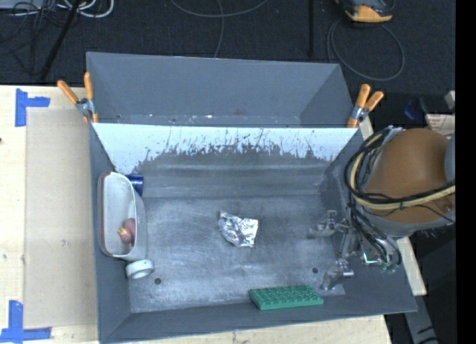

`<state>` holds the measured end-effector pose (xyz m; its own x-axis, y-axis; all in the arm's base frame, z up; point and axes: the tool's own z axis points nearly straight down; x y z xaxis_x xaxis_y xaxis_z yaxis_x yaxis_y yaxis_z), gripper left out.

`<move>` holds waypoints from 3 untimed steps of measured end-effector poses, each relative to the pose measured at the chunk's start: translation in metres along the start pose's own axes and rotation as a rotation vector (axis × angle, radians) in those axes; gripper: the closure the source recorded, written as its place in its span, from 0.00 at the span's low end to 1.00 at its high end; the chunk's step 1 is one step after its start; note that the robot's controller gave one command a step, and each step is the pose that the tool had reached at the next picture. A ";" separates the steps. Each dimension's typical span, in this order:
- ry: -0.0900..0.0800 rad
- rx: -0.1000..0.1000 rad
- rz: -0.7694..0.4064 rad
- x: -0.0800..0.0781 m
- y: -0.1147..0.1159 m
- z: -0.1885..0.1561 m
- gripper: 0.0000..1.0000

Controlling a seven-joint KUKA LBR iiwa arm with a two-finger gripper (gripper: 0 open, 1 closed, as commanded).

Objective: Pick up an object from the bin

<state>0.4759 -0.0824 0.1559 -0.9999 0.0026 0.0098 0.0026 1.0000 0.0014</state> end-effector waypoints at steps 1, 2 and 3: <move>-0.017 -0.002 0.218 -0.006 0.041 0.073 0.00; -0.014 0.004 -0.140 -0.003 -0.058 0.050 0.00; -0.016 0.003 -0.242 -0.128 -0.051 0.054 0.00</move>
Offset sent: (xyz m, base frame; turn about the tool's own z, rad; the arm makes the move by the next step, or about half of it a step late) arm 0.0037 0.0392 -0.0720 0.2193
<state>0.6032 -0.1332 0.1002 -0.9715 -0.2372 -0.0060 -0.2372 0.9715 -0.0007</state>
